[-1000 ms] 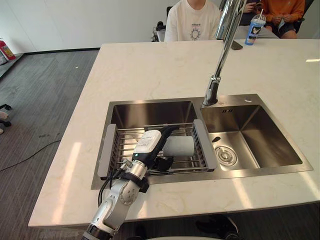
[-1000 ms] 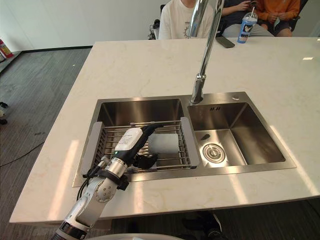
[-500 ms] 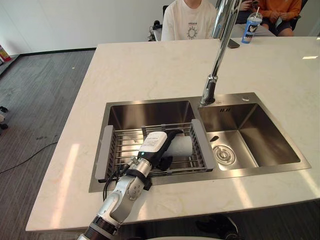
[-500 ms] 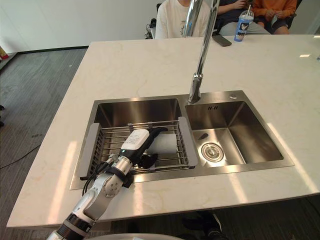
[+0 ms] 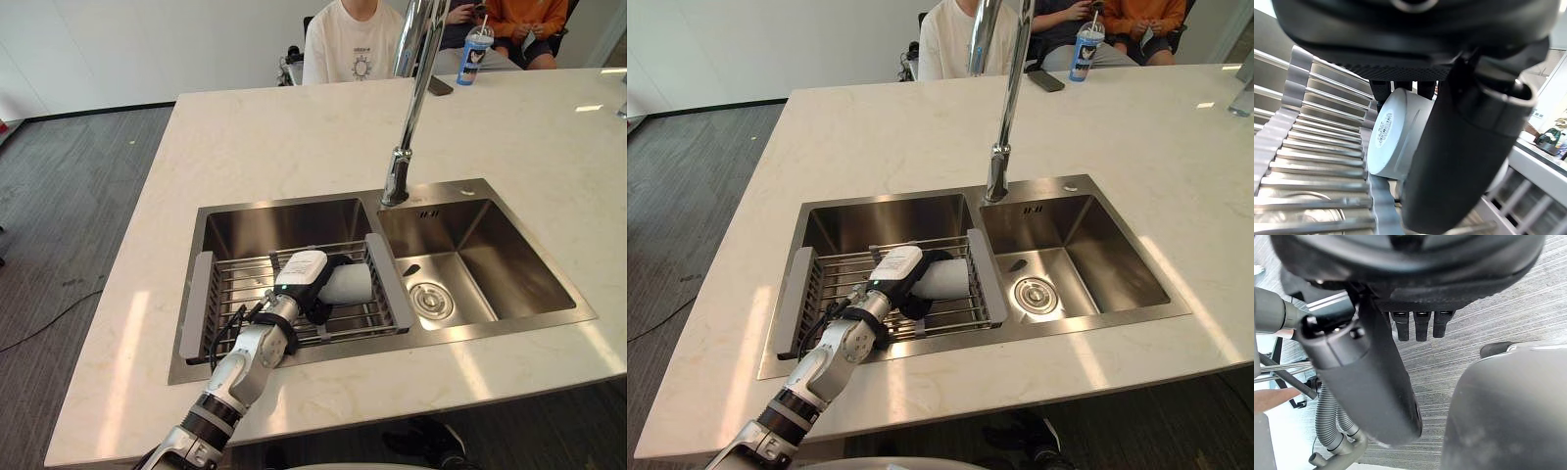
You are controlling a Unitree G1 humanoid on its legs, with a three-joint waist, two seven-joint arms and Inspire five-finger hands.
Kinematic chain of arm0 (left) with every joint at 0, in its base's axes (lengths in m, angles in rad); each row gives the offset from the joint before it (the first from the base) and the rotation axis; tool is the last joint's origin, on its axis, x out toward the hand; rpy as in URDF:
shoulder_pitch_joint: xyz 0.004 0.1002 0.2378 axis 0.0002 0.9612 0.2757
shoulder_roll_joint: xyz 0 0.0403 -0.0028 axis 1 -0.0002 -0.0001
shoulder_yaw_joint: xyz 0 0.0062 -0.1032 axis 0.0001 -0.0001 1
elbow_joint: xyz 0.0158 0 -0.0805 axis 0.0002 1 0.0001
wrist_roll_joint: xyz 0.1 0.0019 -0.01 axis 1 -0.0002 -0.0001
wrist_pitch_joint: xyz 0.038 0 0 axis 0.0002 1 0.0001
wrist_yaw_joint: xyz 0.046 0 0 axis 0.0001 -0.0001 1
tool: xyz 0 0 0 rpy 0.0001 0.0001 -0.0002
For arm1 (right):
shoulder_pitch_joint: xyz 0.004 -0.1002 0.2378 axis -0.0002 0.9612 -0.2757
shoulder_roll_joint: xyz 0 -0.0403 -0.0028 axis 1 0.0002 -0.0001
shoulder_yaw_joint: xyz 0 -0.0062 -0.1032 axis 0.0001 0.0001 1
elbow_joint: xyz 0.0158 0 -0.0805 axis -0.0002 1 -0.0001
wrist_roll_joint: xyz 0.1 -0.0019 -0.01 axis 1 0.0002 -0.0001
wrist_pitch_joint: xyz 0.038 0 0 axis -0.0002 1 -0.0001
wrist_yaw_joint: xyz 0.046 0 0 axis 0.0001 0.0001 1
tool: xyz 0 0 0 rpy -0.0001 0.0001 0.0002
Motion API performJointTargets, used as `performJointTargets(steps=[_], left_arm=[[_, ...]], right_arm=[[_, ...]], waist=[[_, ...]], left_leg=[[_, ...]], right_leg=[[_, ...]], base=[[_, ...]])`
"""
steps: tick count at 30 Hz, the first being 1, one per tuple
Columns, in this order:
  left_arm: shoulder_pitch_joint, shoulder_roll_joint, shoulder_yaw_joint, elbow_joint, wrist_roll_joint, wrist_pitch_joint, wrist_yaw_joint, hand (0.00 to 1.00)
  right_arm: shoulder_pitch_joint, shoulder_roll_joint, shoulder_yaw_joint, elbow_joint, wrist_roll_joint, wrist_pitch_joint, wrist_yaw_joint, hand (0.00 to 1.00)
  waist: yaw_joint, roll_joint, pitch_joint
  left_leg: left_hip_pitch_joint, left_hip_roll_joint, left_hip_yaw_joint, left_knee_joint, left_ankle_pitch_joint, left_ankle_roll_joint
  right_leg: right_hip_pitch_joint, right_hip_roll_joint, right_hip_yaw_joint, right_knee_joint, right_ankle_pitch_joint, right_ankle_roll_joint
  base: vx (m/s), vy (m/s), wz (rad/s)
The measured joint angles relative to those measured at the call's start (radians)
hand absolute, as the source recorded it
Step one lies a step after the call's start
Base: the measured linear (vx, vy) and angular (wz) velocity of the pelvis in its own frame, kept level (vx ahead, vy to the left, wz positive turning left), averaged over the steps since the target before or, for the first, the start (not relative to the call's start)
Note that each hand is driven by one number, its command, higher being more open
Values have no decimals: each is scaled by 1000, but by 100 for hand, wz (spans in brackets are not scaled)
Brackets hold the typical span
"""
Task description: Walk over to the sink, pick up the cup, carry it to the dishwasher, place the cup inside the dishwasher, then close the dishwasher door
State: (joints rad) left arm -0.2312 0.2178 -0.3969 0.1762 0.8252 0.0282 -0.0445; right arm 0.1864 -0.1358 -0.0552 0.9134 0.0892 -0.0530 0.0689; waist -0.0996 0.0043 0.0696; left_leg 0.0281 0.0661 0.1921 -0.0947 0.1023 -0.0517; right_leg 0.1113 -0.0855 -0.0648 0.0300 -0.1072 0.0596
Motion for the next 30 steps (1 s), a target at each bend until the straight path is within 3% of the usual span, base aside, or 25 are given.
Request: performJointTargets(steps=[12, 16, 23, 30], left_arm=[[1, 46, -1, -59, -237, 9, 7, 30], [71, 38, 13, -242, -409, -21, 33, 30], [206, -26, 158, -532, -754, -122, 63, 30], [331, -50, 221, -603, -1034, -147, 71, 30]], right_arm=[[1, 0, 0, 7, 7, 3, 1, 90], [5, 1, -8, 8, 10, 2, 1, 90], [50, 0, -33, 10, 28, -3, 3, 90], [58, 8, -42, 19, 37, -5, 4, 90]], waist=[[4, -2, 0], [9, -3, 1], [30, -5, -1], [35, -16, -5]], left_leg=[[4, 0, -2, 1, -2, -2], [9, 2, -3, 1, 1, 1], [17, 6, -1, 0, 10, 4], [17, 5, 3, 0, 17, 11]], right_leg=[[11, 0, -10, -5, 1, 0], [10, -1, -4, 7, 1, 0], [8, 0, 3, 24, 3, -1], [8, -1, 7, 21, 16, 7]], base=[[9, -9, 0], [0, 0, 0], [-51, 5, -2], [-32, 4, -1]])
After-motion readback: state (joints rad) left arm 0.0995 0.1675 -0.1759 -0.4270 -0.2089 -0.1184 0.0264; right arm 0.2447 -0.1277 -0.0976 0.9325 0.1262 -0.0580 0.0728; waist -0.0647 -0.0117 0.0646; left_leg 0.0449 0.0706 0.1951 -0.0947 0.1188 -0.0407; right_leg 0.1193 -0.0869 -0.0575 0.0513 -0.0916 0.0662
